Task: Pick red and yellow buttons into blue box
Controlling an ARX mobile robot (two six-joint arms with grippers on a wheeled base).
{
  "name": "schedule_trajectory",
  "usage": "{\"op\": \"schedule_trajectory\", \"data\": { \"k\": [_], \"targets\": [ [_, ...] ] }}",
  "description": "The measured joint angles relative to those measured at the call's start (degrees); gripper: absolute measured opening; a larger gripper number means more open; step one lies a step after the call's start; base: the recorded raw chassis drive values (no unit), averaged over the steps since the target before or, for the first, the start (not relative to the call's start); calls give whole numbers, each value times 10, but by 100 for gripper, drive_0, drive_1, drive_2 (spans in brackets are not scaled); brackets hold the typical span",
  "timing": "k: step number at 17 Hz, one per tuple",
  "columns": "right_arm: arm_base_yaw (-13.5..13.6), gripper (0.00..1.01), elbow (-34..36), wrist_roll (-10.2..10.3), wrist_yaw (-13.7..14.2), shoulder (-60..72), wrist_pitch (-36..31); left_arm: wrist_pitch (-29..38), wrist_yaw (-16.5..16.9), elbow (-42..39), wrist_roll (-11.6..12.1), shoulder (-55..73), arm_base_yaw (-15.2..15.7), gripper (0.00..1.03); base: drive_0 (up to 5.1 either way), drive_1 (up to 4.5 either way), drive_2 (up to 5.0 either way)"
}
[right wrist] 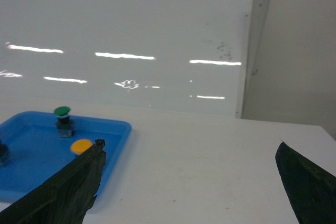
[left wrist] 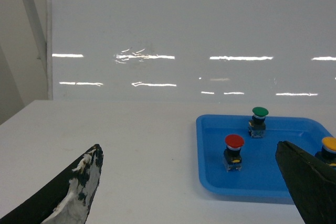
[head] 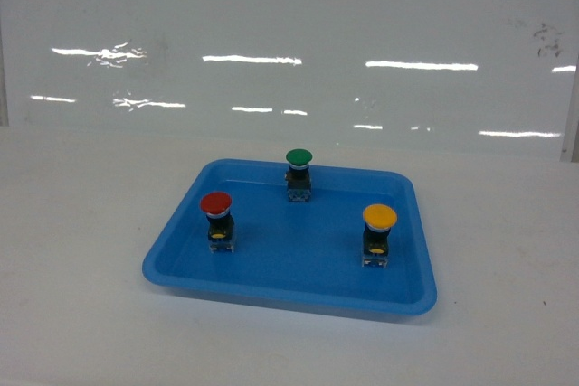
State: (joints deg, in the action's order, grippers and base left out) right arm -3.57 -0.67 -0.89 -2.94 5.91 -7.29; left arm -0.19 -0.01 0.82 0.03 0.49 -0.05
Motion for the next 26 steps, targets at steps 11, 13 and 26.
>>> {"op": "schedule_trajectory", "data": {
  "k": [11,13,26],
  "targets": [
    [167,98,-173,-37,-16,637,-333,0,0,0,0,0,0,98,0,0,0],
    [167,98,-173,-37,-16,637,-333,0,0,0,0,0,0,98,0,0,0],
    [195,98,-336,-67,-68,935,-434,0,0,0,0,0,0,98,0,0,0]
  ]
}}
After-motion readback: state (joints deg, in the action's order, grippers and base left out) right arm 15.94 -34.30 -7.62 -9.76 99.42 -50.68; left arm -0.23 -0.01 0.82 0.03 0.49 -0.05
